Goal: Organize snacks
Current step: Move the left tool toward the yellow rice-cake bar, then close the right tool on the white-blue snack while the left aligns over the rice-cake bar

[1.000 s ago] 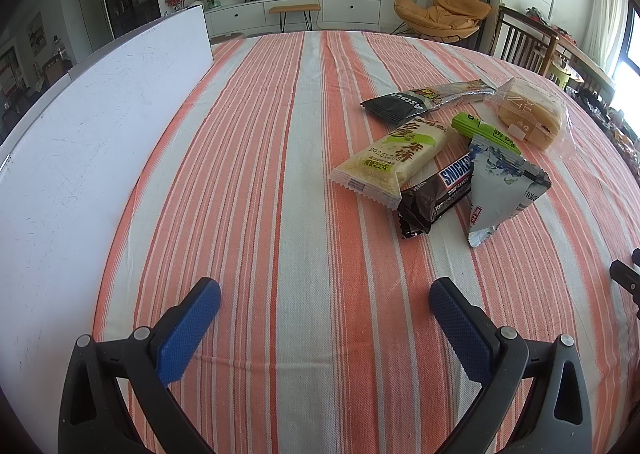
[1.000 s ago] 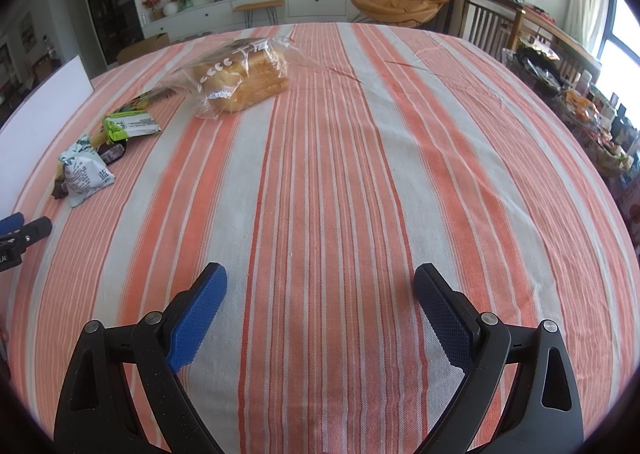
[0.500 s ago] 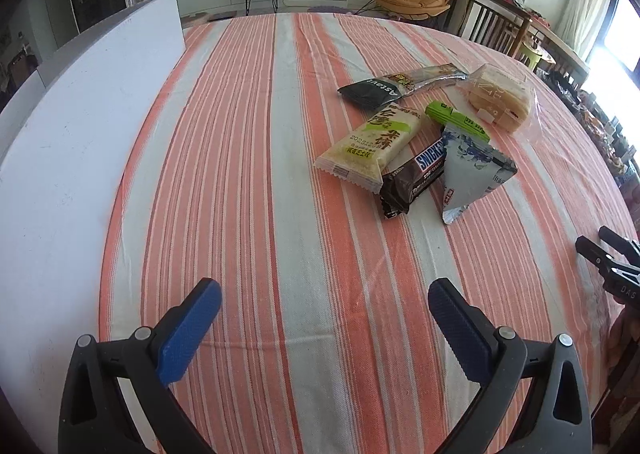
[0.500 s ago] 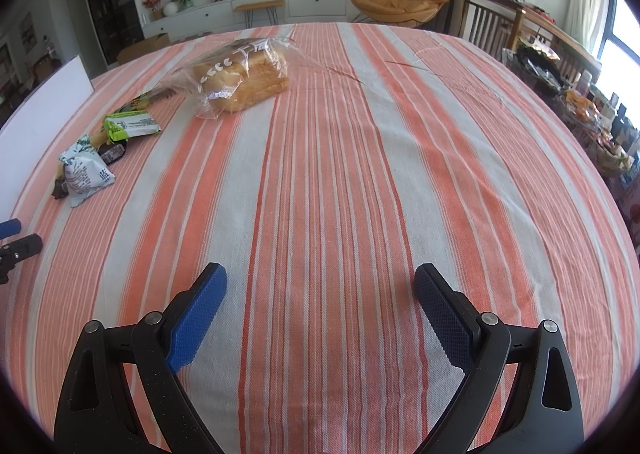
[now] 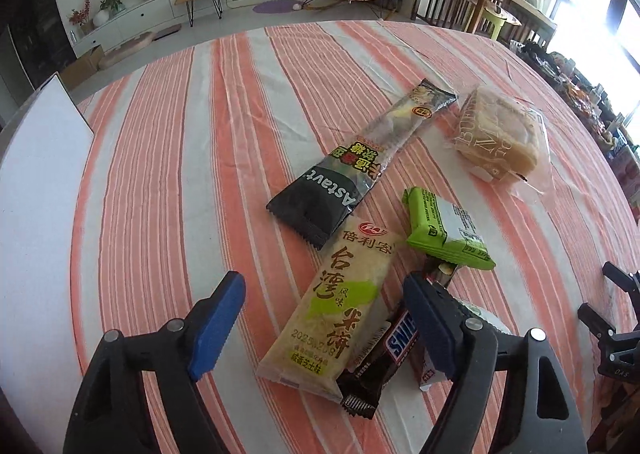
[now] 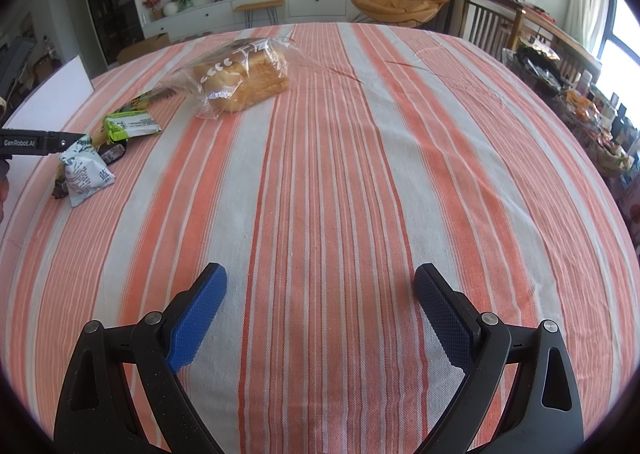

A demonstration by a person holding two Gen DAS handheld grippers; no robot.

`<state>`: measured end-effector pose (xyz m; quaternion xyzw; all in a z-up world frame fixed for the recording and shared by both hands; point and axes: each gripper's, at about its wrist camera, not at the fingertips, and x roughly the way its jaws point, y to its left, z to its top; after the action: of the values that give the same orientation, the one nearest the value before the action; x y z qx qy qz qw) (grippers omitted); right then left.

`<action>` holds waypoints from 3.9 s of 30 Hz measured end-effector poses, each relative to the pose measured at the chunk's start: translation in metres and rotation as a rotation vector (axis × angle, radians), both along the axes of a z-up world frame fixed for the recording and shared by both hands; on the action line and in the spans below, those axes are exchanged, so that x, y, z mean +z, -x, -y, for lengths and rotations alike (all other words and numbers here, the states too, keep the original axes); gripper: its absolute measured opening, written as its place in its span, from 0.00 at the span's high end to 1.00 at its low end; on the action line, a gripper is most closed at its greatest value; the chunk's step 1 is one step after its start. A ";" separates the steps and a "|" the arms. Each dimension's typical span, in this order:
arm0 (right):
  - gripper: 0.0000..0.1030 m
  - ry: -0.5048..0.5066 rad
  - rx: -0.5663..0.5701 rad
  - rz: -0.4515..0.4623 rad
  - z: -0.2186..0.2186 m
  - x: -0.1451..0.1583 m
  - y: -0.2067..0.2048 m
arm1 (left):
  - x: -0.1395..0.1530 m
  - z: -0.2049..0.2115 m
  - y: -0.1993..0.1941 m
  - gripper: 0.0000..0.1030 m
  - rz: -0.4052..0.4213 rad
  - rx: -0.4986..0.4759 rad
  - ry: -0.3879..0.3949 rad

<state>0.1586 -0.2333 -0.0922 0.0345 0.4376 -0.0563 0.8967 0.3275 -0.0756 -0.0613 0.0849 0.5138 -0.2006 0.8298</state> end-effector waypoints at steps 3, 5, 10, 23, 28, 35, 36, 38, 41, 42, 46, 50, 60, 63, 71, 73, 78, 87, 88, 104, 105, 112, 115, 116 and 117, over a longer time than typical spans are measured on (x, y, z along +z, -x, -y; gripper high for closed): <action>0.06 0.000 0.000 0.000 0.000 0.000 0.000 | -0.006 -0.004 -0.001 0.64 -0.043 0.005 0.056; 0.06 0.000 0.000 0.000 0.000 0.000 0.000 | -0.007 -0.008 0.006 0.69 -0.028 0.010 0.068; 0.06 0.000 0.000 0.000 0.000 0.000 0.000 | -0.001 -0.047 0.046 0.71 -0.015 0.212 0.121; 0.06 0.000 0.000 0.000 0.000 0.000 0.000 | -0.014 -0.093 0.127 0.26 0.142 0.308 0.006; 0.06 0.000 -0.001 0.000 0.000 0.000 0.000 | -0.020 -0.103 0.124 0.10 0.177 0.321 -0.032; 0.06 0.004 0.003 0.001 -0.002 0.000 0.000 | -0.024 -0.107 0.118 0.00 0.161 0.356 -0.044; 0.07 -0.001 0.017 0.002 -0.005 0.001 0.001 | -0.024 -0.107 0.118 0.00 0.161 0.356 -0.044; 0.07 -0.093 0.093 0.034 -0.019 0.006 0.003 | -0.024 -0.107 0.119 0.00 0.161 0.356 -0.043; 0.07 -0.138 0.267 0.092 -0.066 0.020 -0.008 | -0.024 -0.107 0.119 0.00 0.161 0.356 -0.043; 0.07 -0.111 0.337 0.099 -0.086 0.024 -0.016 | -0.024 -0.107 0.118 0.00 0.161 0.356 -0.043; 0.10 -0.015 0.536 0.073 -0.150 0.024 -0.060 | -0.024 -0.107 0.119 0.00 0.161 0.356 -0.043; 0.11 0.016 0.573 0.062 -0.177 0.017 -0.092 | -0.024 -0.107 0.119 0.00 0.161 0.357 -0.042; 0.63 -0.039 0.505 -0.009 -0.125 0.024 -0.070 | -0.024 -0.107 0.119 0.00 0.161 0.357 -0.042; 0.63 0.061 0.460 -0.100 -0.109 0.032 -0.059 | -0.024 -0.107 0.119 0.00 0.162 0.357 -0.043; 0.26 0.066 0.394 -0.074 -0.085 0.013 -0.055 | -0.024 -0.106 0.119 0.00 0.162 0.357 -0.041; 0.26 0.061 0.372 -0.080 -0.081 0.003 -0.051 | -0.024 -0.106 0.120 0.00 0.162 0.357 -0.041; 0.22 0.020 0.346 -0.029 -0.070 0.002 -0.034 | -0.024 -0.106 0.120 0.00 0.162 0.357 -0.041; 0.11 0.010 0.318 0.002 -0.063 0.000 -0.032 | -0.024 -0.106 0.120 0.00 0.162 0.357 -0.041; 0.11 0.010 0.317 0.001 -0.063 0.000 -0.033 | -0.024 -0.106 0.120 0.00 0.162 0.357 -0.041; 0.10 0.008 0.318 0.001 -0.063 -0.001 -0.033 | -0.024 -0.106 0.121 0.00 0.163 0.357 -0.041; 0.10 0.008 0.318 0.001 -0.063 -0.001 -0.033 | -0.024 -0.105 0.121 0.00 0.163 0.357 -0.041; 0.09 0.000 0.322 0.000 -0.063 -0.002 -0.033 | -0.024 -0.106 0.121 0.00 0.163 0.357 -0.040; 0.09 0.000 0.322 0.001 -0.063 -0.002 -0.033 | -0.024 -0.106 0.119 0.00 0.147 0.345 -0.039; 0.09 0.000 0.322 0.001 -0.063 -0.002 -0.033 | -0.023 -0.105 0.118 0.00 0.126 0.332 -0.042; 0.09 -0.001 0.322 0.001 -0.063 -0.002 -0.033 | -0.022 -0.104 0.115 0.00 0.097 0.304 -0.052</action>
<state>0.1912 -0.1707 -0.0946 -0.0359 0.4369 0.0885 0.8944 0.2122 0.0284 -0.0836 0.0372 0.4852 -0.0552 0.8719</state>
